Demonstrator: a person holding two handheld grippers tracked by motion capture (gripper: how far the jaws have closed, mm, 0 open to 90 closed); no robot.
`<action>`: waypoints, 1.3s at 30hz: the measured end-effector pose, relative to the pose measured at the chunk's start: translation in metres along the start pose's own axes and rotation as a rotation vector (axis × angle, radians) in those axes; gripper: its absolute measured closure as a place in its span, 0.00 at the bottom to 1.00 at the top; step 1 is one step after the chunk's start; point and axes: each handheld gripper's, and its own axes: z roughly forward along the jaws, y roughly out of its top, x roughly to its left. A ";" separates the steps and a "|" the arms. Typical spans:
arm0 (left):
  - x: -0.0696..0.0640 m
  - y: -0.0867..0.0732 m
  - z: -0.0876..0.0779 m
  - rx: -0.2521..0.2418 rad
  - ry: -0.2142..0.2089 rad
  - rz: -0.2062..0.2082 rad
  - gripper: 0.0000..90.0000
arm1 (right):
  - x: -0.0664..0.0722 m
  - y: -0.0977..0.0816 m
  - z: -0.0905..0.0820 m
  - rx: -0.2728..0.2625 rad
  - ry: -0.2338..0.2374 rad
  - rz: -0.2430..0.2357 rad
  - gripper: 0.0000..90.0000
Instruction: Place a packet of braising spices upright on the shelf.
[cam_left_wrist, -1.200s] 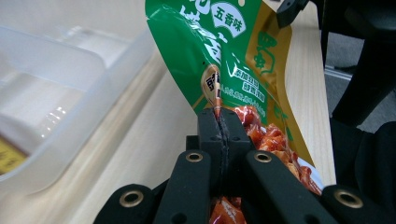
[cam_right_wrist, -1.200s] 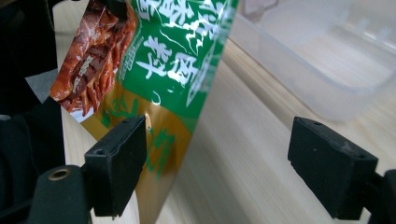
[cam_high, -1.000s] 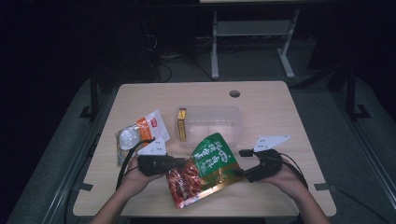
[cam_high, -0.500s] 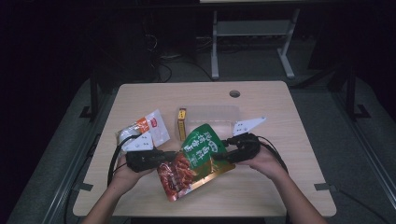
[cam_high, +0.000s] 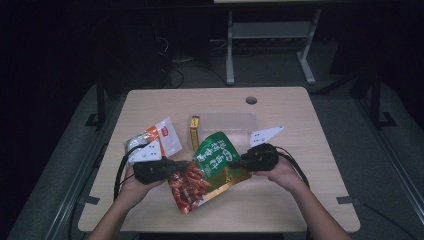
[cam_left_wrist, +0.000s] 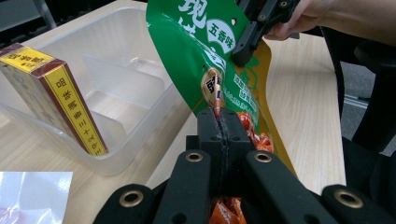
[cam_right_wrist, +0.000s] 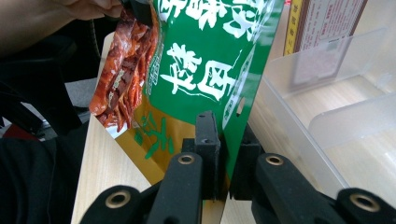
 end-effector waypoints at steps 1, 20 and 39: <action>0.000 0.000 0.000 0.000 0.000 0.000 1.00 | 0.000 0.000 0.000 0.001 0.000 -0.003 0.95; 0.006 -0.012 0.010 0.038 -0.016 -0.002 0.93 | 0.004 0.001 -0.016 -0.037 0.082 -0.011 1.00; 0.000 -0.034 -0.008 0.031 0.061 -0.027 0.41 | 0.018 0.018 -0.048 -0.147 0.081 -0.066 1.00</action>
